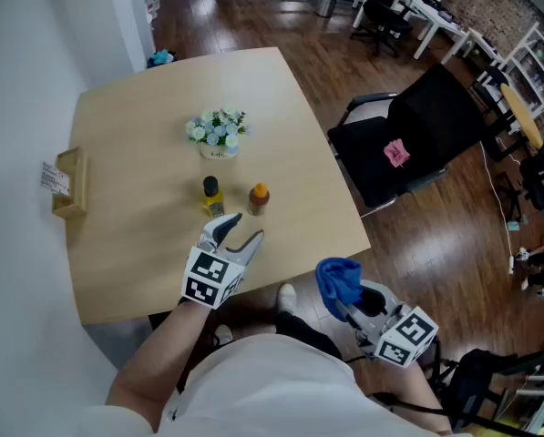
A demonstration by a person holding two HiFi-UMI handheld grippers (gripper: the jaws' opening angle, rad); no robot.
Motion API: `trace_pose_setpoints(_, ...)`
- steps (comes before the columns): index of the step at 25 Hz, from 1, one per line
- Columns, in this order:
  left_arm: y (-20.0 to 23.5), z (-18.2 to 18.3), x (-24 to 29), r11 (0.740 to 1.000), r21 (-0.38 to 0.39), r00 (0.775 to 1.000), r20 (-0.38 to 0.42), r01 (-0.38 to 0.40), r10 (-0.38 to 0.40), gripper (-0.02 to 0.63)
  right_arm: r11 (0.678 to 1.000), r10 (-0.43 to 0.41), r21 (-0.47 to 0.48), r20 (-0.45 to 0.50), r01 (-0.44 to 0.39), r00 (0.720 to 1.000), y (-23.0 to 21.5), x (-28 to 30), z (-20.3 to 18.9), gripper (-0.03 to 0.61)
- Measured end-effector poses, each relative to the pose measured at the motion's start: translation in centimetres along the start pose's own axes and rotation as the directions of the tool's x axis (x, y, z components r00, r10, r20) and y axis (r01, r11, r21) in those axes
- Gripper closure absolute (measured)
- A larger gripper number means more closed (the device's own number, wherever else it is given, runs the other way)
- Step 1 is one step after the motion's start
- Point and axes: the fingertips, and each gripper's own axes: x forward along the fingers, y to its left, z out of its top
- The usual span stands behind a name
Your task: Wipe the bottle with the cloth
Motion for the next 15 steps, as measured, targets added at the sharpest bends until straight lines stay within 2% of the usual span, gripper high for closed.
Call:
trace_pose_setpoints(5, 3.3, 0.5, 8.1, 0.994, -0.009, 0.993, -0.042, -0.113, 0.113, 0.370, 0.999, 0.030, -0.018, -0.027, -0.031, 0.999, -6.4, -0.6, 1.7, 0.460)
trace_pose_setpoints(12, 6.7, -2.0, 13.3, 0.964, -0.003, 0.955, -0.133, -0.266, 0.264, 0.369, 0.996, 0.083, -0.005, -0.080, -0.084, 0.993, -13.5, -2.1, 2.3, 0.460)
trace_pose_setpoints(14, 6.9, -2.4, 13.6, 0.955, 0.002, 0.946, -0.135, -0.296, 0.294, 0.442, 0.995, 0.095, 0.001, -0.088, -0.095, 0.992, -14.9, -2.4, 2.4, 0.460)
trace_pose_setpoints(15, 7.0, -2.4, 13.6, 0.952, 0.003, 0.944, -0.129, -0.306, 0.304, 0.443, 0.995, 0.100, 0.005, -0.093, -0.100, 0.991, -15.6, -2.5, 2.3, 0.460)
